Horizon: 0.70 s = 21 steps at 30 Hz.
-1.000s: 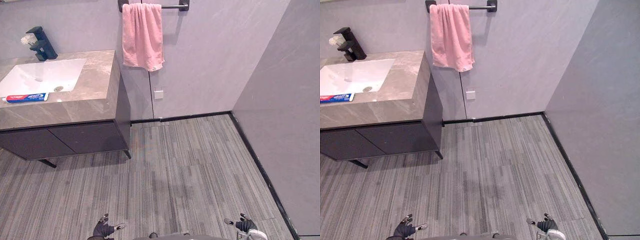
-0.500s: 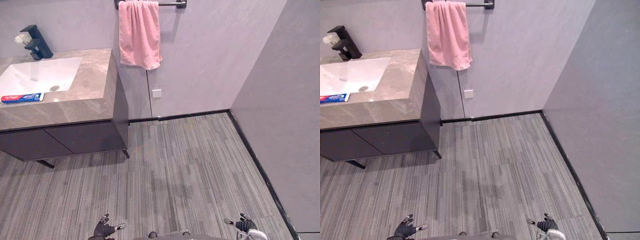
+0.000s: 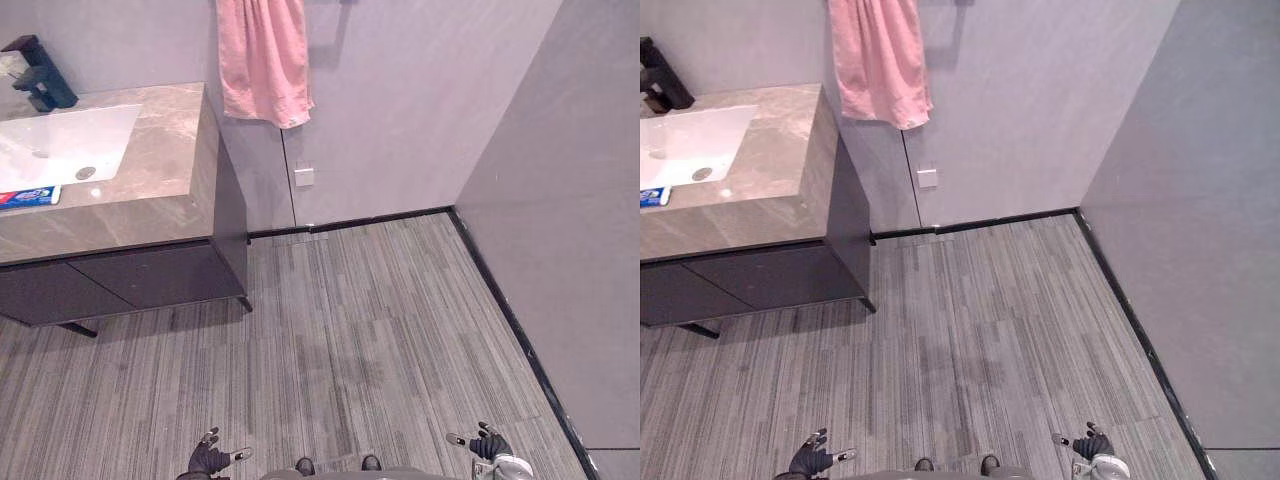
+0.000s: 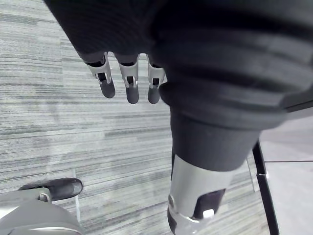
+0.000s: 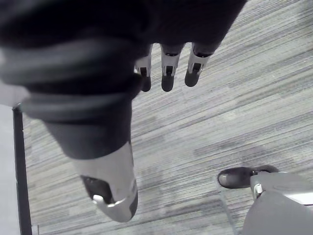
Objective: Organize washtable
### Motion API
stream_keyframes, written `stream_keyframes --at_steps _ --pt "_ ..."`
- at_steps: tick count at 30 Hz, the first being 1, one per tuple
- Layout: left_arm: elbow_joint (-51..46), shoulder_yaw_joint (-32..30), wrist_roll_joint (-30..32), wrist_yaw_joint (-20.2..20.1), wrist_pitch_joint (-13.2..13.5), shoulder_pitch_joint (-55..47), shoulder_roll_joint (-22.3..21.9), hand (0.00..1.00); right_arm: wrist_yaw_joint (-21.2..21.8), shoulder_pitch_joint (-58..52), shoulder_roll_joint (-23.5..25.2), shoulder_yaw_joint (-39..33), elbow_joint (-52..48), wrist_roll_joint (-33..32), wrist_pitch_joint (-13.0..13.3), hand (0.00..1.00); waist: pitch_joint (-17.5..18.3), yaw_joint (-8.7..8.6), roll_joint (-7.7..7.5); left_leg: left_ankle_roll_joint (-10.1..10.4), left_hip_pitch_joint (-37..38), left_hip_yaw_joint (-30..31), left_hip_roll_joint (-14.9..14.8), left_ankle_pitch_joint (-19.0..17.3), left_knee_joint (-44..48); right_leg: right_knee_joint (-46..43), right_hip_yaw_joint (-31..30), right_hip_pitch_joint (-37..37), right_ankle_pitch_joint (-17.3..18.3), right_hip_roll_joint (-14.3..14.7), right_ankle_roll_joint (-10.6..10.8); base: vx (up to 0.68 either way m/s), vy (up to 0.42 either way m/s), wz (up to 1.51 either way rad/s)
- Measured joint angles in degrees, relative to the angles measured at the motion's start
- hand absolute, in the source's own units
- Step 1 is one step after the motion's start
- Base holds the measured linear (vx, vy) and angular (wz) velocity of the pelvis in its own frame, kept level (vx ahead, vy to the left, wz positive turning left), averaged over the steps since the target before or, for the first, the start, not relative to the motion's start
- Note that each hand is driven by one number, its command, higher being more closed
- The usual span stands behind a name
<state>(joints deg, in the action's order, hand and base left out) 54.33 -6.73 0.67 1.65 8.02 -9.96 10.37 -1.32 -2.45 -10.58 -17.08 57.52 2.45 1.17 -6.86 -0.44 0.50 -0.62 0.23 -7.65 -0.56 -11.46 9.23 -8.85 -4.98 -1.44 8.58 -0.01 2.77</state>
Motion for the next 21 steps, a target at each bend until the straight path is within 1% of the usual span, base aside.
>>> stream_keyframes --at_steps 1,2,3,4,5,6,7,8,9,11,12,13,14,15,16,17,18,19,20,21 --pt "-0.6 0.0 0.0 0.0 0.0 0.0 0.1 0.0 0.0 0.3 0.0 0.0 0.0 0.1 0.0 0.0 -0.7 0.0 -0.02 -0.5 -0.6 -0.5 0.1 -1.8 2.2 -4.3 -0.1 -1.5 2.1 -0.3 1.0 0.03 0.077 -0.23" --pt "-0.9 0.4 0.0 0.0 0.0 0.1 0.1 0.0 0.0 0.4 0.0 0.0 0.0 0.4 -0.1 0.0 -0.9 0.09 0.04 -1.1 -1.2 -0.6 0.5 -3.3 4.0 -10.0 0.3 -3.8 4.1 -0.7 2.9 0.02 0.067 -0.16" --pt "-0.9 0.7 -0.1 0.0 0.0 0.2 0.1 0.0 0.0 0.4 0.1 0.0 -0.1 0.4 -0.1 0.0 -0.9 0.08 0.11 -1.3 -1.2 -0.7 0.6 -3.9 4.5 -13.5 0.5 -5.3 4.8 -1.0 4.0 0.06 0.103 0.0" --pt "-1.0 2.1 -0.2 0.0 0.0 0.8 0.5 0.0 0.0 0.4 0.4 0.1 -0.1 0.4 -0.2 0.0 -1.3 0.37 0.1 -1.9 -0.7 -0.6 1.0 -4.9 5.6 -23.3 1.5 -9.3 5.1 -1.4 4.6 0.1 0.077 0.06" --pt "-1.0 2.4 -0.2 0.0 0.0 1.1 0.9 0.0 0.0 0.5 0.7 0.1 -0.2 0.4 -0.2 0.0 -1.7 0.73 -0.22 -2.0 0.1 -0.6 1.3 -5.1 5.9 -27.6 2.2 -10.9 4.9 -1.9 4.9 0.21 0.102 0.12" --pt "-1.3 2.7 -0.3 0.0 -0.1 1.6 1.4 0.0 0.0 0.5 1.3 0.2 -0.4 0.4 -0.2 0.0 -2.5 1.03 -0.66 -2.8 1.7 -0.2 1.8 -5.6 5.9 -33.6 3.5 -13.1 5.2 -2.8 4.9 0.25 0.06 0.12" --pt "-1.9 2.7 -0.3 0.2 -0.1 2.1 1.8 0.0 0.0 0.5 1.5 1.2 -0.4 0.4 -0.3 0.0 -3.1 1.22 -0.76 -3.1 3.3 0.2 2.2 -6.3 5.8 -37.5 5.5 -15.0 7.0 -3.8 4.2 0.27 0.044 0.2" --pt "-2.1 2.7 -0.3 0.5 -0.1 2.3 1.8 0.0 0.0 0.8 1.4 2.0 -0.4 0.4 -0.3 0.0 -3.2 1.15 -0.8 -3.1 4.4 0.8 2.1 -6.8 5.4 -37.8 7.2 -16.0 8.2 -4.2 3.5 0.26 0.023 0.28" --pt "-2.1 2.7 -0.3 0.9 -0.1 2.6 1.8 0.0 0.0 1.3 1.3 2.7 -0.6 0.4 -0.2 0.0 -3.3 0.84 -0.61 -3.0 5.8 1.7 1.6 -7.0 4.3 -35.4 9.4 -17.2 9.0 -4.0 2.5 0.29 -0.004 0.35" --pt "-2.1 2.7 -0.3 1.0 -0.1 3.0 1.5 0.0 0.0 2.2 0.8 3.7 -0.6 0.4 -0.1 0.0 -3.7 -0.2 0.17 -2.7 7.7 2.8 -0.1 -6.9 2.0 -28.3 11.7 -19.6 8.5 -2.6 1.8 0.37 -0.051 0.32" --pt "-2.1 2.8 -0.4 1.0 -0.1 3.4 1.0 0.0 0.0 2.7 0.4 3.7 -1.0 0.4 -0.1 0.0 -4.2 -0.65 1.1 -1.7 9.1 3.2 -1.6 -6.8 0.5 -22.5 12.3 -21.4 6.3 -0.8 0.4 0.38 -0.081 0.26" --pt "-2.0 3.2 -0.5 1.0 -0.1 3.7 1.0 0.0 0.0 2.6 0.3 3.7 -1.5 0.4 -0.1 0.0 -4.3 -0.9 1.12 -0.4 10.0 3.5 -2.0 -6.5 -0.3 -17.3 12.1 -22.1 2.9 0.3 -0.1 0.41 -0.087 0.35" --pt "-2.0 4.3 -0.5 1.0 -0.1 3.8 1.2 0.0 0.0 1.8 0.2 3.7 -2.0 0.4 -0.1 0.0 -4.1 -1.59 0.6 0.6 10.8 4.6 -1.9 -6.8 -0.4 -12.4 11.3 -22.1 -1.6 0.3 -0.9 0.49 -0.142 0.64" --pt "-1.8 4.6 -0.5 0.9 -0.1 3.9 0.8 0.0 -0.1 0.7 -0.2 3.4 -2.3 0.4 0.1 0.0 -3.5 -2.3 -0.33 2.3 12.1 6.5 -2.1 -7.8 -0.2 -12.6 11.2 -21.8 -8.3 -0.3 -3.9 0.51 -0.16 0.54" --pt "-1.7 4.5 -0.5 1.0 -0.1 4.4 -0.1 0.0 -0.1 0.7 -0.7 3.3 -2.1 0.4 -0.2 0.0 -3.5 -2.08 1.05 2.6 12.4 6.8 -3.3 -7.9 0.4 -14.2 12.4 -22.0 -7.6 0.3 -4.0 0.61 -0.212 0.49" --pt "-2.0 4.4 -0.5 0.9 0.1 5.0 -0.7 0.0 -0.3 0.4 -0.3 3.0 -2.3 0.4 -0.2 0.0 -3.3 -1.95 1.4 5.2 10.1 7.5 -3.8 -6.4 4.9 -14.5 13.0 -21.4 -5.4 0.2 -5.4 0.51 -0.193 0.23" --pt "-2.1 4.0 -0.5 0.9 0.1 5.4 -1.9 0.0 -0.3 0.3 0.0 2.8 -2.8 0.4 -0.2 0.0 -3.8 -2.01 2.07 6.9 6.6 7.5 -4.3 -4.1 14.3 -13.0 14.0 -18.6 -4.2 0.4 -5.9 0.5 -0.208 0.35" --pt "-2.1 3.6 -0.5 0.9 0.0 5.4 -2.6 0.0 -0.3 -0.2 0.2 3.0 -3.3 0.4 -0.2 0.0 -4.0 -2.2 2.56 6.9 4.0 7.4 -4.7 -2.5 20.6 -11.8 14.5 -16.5 -3.6 0.7 -6.1 0.5 -0.21 0.33" --pt "-2.9 2.6 -0.5 0.9 0.0 4.8 -4.2 0.0 -0.5 -1.7 0.8 3.8 -5.1 0.2 -0.3 0.0 -4.6 -1.61 3.04 5.9 -1.0 6.3 -7.2 3.6 35.6 -8.6 14.8 -10.6 -2.5 2.0 -6.9 0.49 -0.183 0.17" --pt "-4.6 2.2 -0.5 0.8 0.0 3.6 -4.9 0.0 -1.0 -2.4 2.1 4.2 -6.8 -0.5 -0.2 0.0 -5.0 -0.83 2.84 4.6 -5.1 3.5 -10.8 2.7 47.2 -6.2 14.5 -5.3 -1.6 3.5 -7.9 0.48 -0.165 -0.02"
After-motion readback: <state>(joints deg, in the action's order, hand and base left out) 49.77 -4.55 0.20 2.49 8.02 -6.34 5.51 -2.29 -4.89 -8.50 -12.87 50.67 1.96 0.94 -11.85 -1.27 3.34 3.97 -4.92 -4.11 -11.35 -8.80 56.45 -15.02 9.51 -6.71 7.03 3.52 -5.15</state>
